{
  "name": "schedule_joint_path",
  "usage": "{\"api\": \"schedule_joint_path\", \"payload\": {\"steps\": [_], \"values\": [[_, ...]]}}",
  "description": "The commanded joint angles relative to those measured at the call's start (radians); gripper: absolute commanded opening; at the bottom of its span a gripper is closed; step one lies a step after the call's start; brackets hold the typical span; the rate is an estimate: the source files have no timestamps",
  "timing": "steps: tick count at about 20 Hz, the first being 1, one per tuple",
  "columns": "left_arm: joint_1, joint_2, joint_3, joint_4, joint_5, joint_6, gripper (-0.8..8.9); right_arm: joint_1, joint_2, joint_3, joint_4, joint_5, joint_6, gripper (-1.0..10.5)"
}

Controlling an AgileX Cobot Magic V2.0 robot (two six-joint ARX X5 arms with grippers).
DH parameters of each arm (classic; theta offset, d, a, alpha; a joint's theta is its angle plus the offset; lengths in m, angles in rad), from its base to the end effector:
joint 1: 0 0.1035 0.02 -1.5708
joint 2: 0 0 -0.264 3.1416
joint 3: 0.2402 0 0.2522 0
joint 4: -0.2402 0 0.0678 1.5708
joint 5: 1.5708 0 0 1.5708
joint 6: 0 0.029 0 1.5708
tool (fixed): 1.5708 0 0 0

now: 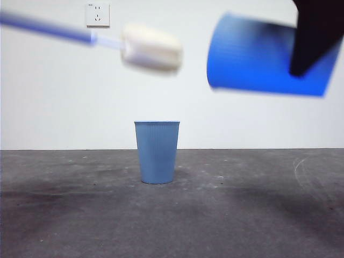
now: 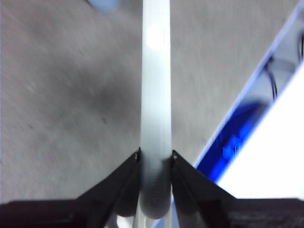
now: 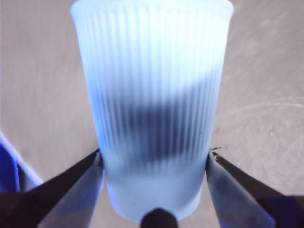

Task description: Pick up the cup brush,pick up the cup,insert the brush into the cup,clean the cup,put the cup brush back,put the cup back to the fixed position on the table

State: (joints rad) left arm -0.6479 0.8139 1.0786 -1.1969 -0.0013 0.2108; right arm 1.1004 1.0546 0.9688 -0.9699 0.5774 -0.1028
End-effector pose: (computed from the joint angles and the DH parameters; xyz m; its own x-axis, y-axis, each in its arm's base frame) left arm 0.0934 -0.0707 0.3397 0.4761 -0.3587 -0.8029 0.7235 0.6788 0.1257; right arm 0.0976 0.1571 0.2917 0.6736 0.1205 -0.7292 -0.6622 0.5366 -0.5231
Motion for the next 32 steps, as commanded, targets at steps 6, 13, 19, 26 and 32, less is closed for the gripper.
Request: {"api": "schedule_joint_path", "payload": {"steps": [6, 13, 19, 26, 32], "values": [[0.067, -0.07, -0.019, 0.235, -0.119, -0.367, -0.09, 0.004, -0.172, 0.003, 0.246, 0.019, 0.127, -0.1], [0.291, 0.06, -0.251, 0.588, 0.008, -0.556, -0.09, 0.005, -0.278, 0.003, 0.288, 0.041, 0.127, -0.1], [0.36, 0.288, -0.331, 0.747, 0.038, -0.616, -0.09, 0.005, -0.32, 0.003, 0.297, 0.044, 0.146, -0.1], [0.342, 0.542, -0.331, 0.883, 0.016, -0.626, -0.09, 0.005, -0.319, 0.003, 0.371, 0.045, 0.152, -0.1], [0.311, 0.685, -0.331, 0.966, -0.065, -0.625, -0.09, 0.005, -0.317, 0.003, 0.395, 0.045, 0.152, -0.1]]}}
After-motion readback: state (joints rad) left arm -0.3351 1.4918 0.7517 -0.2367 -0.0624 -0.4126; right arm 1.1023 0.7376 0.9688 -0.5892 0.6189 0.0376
